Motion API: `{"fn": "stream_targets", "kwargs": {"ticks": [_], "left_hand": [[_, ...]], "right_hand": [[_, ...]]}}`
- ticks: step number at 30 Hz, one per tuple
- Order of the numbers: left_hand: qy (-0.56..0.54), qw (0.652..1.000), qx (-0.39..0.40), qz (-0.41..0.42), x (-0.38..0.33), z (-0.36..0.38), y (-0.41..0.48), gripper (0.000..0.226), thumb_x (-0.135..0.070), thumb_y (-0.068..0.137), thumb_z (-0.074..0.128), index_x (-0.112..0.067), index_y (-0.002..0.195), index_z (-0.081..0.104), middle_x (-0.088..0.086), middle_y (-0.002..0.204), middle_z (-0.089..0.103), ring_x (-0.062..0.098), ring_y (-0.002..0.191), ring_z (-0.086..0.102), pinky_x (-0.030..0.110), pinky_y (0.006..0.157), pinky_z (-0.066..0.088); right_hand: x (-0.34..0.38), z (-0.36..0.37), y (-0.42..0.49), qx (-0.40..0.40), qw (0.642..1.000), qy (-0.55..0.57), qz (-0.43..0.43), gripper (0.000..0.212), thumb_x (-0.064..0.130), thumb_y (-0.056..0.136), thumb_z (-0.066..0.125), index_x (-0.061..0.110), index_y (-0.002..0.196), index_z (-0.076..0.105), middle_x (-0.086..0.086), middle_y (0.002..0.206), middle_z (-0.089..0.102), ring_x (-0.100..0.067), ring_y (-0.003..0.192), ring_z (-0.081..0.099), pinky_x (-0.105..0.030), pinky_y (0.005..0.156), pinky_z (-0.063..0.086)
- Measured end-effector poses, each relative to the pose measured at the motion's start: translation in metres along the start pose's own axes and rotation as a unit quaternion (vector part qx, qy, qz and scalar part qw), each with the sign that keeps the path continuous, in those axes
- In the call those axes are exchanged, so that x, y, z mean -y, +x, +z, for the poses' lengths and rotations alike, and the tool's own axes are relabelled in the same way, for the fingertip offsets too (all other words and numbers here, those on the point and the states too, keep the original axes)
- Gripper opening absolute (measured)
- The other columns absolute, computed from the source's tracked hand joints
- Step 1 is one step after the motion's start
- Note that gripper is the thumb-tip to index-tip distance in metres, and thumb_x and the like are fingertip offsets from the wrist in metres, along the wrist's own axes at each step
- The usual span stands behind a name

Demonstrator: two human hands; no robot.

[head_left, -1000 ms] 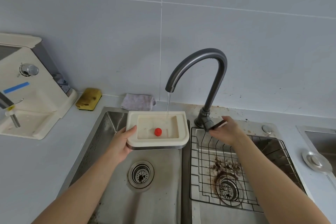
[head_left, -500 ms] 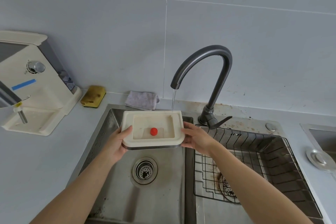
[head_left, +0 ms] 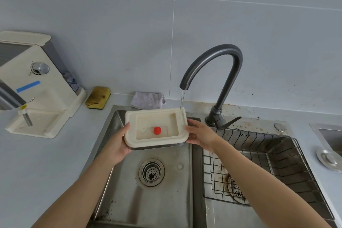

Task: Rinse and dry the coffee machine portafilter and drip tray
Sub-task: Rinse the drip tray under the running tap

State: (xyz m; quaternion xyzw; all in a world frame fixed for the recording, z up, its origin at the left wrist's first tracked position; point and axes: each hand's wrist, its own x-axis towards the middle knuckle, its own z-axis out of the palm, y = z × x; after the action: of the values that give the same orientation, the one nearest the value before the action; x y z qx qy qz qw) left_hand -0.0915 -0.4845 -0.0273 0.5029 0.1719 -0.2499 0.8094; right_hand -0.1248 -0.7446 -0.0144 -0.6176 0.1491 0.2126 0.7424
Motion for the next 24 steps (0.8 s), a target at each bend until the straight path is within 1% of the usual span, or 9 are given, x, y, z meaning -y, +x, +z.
{"fn": "stream_targets", "kwargs": {"ticks": [3, 7, 8, 10, 12, 14, 17, 21, 24], "left_hand": [[0.005, 1.000, -0.002, -0.014, 0.006, -0.003, 0.001, 0.023, -0.031, 0.096, 0.041, -0.019, 0.104, 0.058, 0.008, 0.103, 0.065, 0.025, 0.096, 0.059, 0.041, 0.079, 0.048], [0.016, 0.999, 0.007, -0.043, 0.014, -0.007, 0.006, 0.026, -0.031, 0.095, 0.043, -0.016, 0.112, 0.057, 0.012, 0.111, 0.064, 0.028, 0.102, 0.059, 0.044, 0.079, 0.049], [0.021, 0.999, 0.011, -0.049, 0.016, -0.007, 0.007, 0.027, -0.031, 0.095, 0.043, -0.015, 0.113, 0.056, 0.012, 0.113, 0.063, 0.029, 0.104, 0.059, 0.046, 0.081, 0.049], [0.034, 0.997, 0.027, -0.060, 0.020, -0.006, 0.010, 0.029, -0.031, 0.095, 0.043, -0.015, 0.116, 0.055, 0.013, 0.116, 0.062, 0.029, 0.108, 0.058, 0.047, 0.085, 0.048], [0.046, 0.995, 0.045, -0.072, 0.023, -0.002, 0.011, 0.031, -0.032, 0.095, 0.042, -0.015, 0.117, 0.054, 0.014, 0.120, 0.061, 0.030, 0.111, 0.057, 0.048, 0.089, 0.047], [0.052, 0.994, 0.048, -0.082, 0.025, 0.003, 0.013, 0.034, -0.032, 0.094, 0.042, -0.013, 0.121, 0.052, 0.015, 0.121, 0.060, 0.030, 0.110, 0.057, 0.048, 0.089, 0.046], [0.066, 0.992, 0.053, -0.095, 0.030, 0.011, 0.015, 0.037, -0.031, 0.094, 0.043, -0.010, 0.124, 0.050, 0.016, 0.122, 0.059, 0.030, 0.109, 0.058, 0.045, 0.083, 0.049], [0.079, 0.989, 0.068, -0.106, 0.035, 0.021, 0.016, 0.033, -0.030, 0.095, 0.043, -0.010, 0.119, 0.052, 0.015, 0.116, 0.062, 0.028, 0.106, 0.059, 0.046, 0.089, 0.046], [0.083, 0.988, 0.075, -0.110, 0.037, 0.028, 0.017, 0.029, -0.029, 0.096, 0.042, -0.011, 0.116, 0.053, 0.013, 0.112, 0.063, 0.027, 0.102, 0.059, 0.047, 0.092, 0.043]], "right_hand": [[-0.003, -0.003, -0.002, -0.004, 1.000, -0.008, 0.006, 0.035, 0.008, 0.095, 0.045, 0.016, 0.129, 0.048, 0.000, 0.100, 0.066, -0.013, 0.083, 0.067, -0.023, 0.065, 0.055], [-0.008, -0.010, -0.006, -0.010, 1.000, -0.013, 0.006, 0.033, 0.007, 0.095, 0.044, 0.016, 0.127, 0.049, -0.002, 0.103, 0.065, -0.020, 0.089, 0.064, -0.034, 0.083, 0.054], [-0.009, -0.011, -0.008, -0.012, 1.000, -0.011, 0.007, 0.032, 0.006, 0.095, 0.043, 0.017, 0.124, 0.050, -0.002, 0.102, 0.065, -0.020, 0.090, 0.063, -0.035, 0.084, 0.053], [-0.011, -0.014, -0.011, -0.022, 1.000, -0.002, 0.011, 0.028, 0.005, 0.096, 0.042, 0.017, 0.119, 0.051, -0.001, 0.099, 0.065, -0.018, 0.085, 0.064, -0.030, 0.073, 0.057], [-0.013, -0.018, -0.016, -0.036, 0.999, 0.009, 0.014, 0.028, 0.003, 0.095, 0.042, 0.015, 0.119, 0.052, -0.001, 0.094, 0.065, -0.014, 0.079, 0.065, -0.024, 0.061, 0.055], [-0.015, -0.023, -0.020, -0.047, 0.999, 0.008, 0.015, 0.031, 0.003, 0.096, 0.042, 0.010, 0.125, 0.051, -0.001, 0.095, 0.065, -0.015, 0.080, 0.065, -0.024, 0.062, 0.054], [-0.018, -0.031, -0.027, -0.070, 0.997, -0.002, 0.015, 0.035, 0.005, 0.096, 0.042, 0.010, 0.130, 0.048, -0.003, 0.097, 0.064, -0.019, 0.083, 0.063, -0.027, 0.068, 0.054], [-0.021, -0.039, -0.038, -0.084, 0.996, 0.001, 0.008, 0.037, 0.004, 0.096, 0.041, 0.011, 0.132, 0.046, -0.005, 0.100, 0.064, -0.023, 0.087, 0.063, -0.031, 0.075, 0.057], [-0.022, -0.043, -0.045, -0.097, 0.995, 0.007, 0.009, 0.036, 0.005, 0.096, 0.041, 0.011, 0.131, 0.047, -0.006, 0.099, 0.063, -0.023, 0.085, 0.063, -0.029, 0.070, 0.057]]}}
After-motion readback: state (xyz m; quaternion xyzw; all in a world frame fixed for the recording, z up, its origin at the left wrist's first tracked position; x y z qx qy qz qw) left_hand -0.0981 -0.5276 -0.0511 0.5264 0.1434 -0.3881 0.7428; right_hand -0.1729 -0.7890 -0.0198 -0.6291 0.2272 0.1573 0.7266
